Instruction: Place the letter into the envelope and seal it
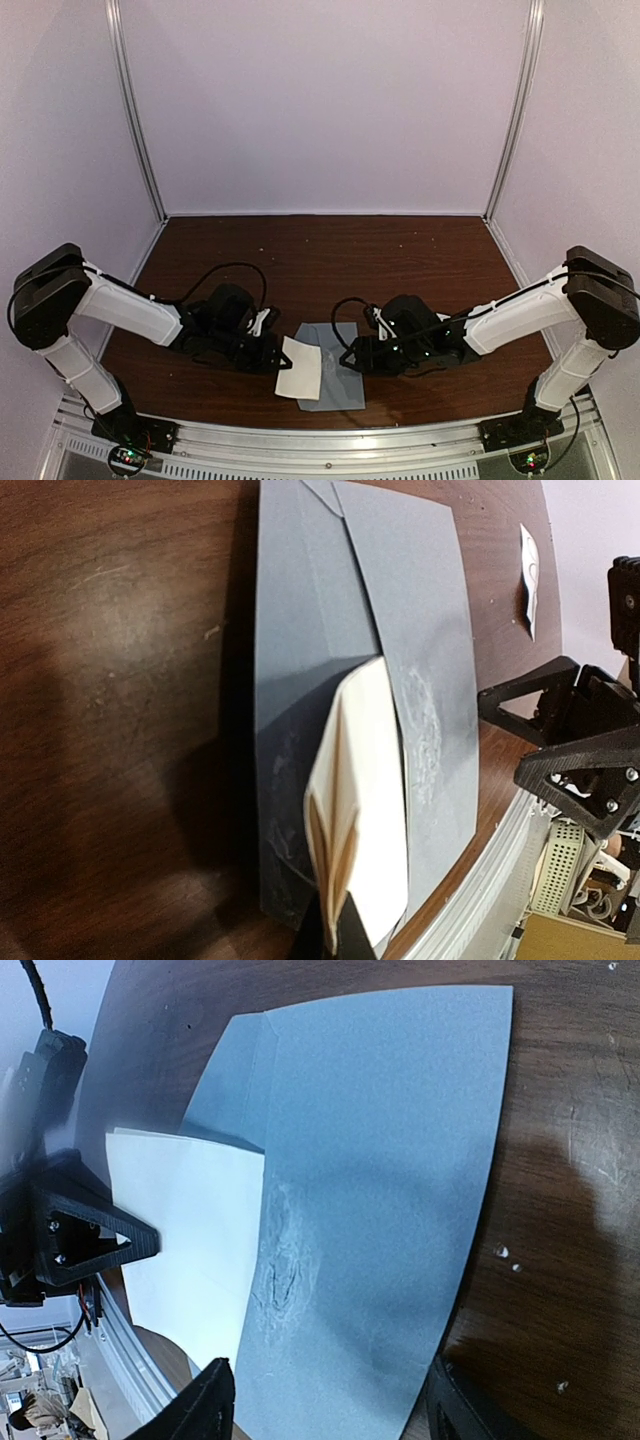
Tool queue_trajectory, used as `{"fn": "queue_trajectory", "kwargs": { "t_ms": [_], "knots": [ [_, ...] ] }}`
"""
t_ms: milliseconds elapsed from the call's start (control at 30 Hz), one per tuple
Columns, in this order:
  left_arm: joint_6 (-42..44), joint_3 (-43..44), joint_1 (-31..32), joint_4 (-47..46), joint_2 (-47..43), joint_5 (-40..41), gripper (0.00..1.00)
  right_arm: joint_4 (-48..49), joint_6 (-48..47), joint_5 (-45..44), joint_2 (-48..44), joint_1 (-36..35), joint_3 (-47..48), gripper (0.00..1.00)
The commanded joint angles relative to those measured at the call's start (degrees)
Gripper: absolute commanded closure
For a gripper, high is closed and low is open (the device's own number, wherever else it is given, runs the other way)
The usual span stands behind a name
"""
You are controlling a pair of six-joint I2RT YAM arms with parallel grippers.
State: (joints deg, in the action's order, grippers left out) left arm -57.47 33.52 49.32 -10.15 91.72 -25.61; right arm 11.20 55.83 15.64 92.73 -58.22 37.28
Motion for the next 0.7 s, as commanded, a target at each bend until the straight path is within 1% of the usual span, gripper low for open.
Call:
{"fn": "queue_trajectory", "kwargs": {
  "t_ms": [0,300,667],
  "knots": [
    [1.2,2.0,-0.3,-3.5,1.2,-1.2,1.00,-1.4,0.0,0.7,1.9,-0.6,0.7,0.35],
    [0.9,2.8,0.2,-4.9,2.7,-1.8,1.00,-1.5,0.0,1.0,2.4,-0.6,1.0,0.35],
    [-1.7,3.3,1.9,-8.8,4.4,-1.0,1.00,-1.1,0.1,1.5,2.7,-0.7,1.2,0.36]
  ]
}}
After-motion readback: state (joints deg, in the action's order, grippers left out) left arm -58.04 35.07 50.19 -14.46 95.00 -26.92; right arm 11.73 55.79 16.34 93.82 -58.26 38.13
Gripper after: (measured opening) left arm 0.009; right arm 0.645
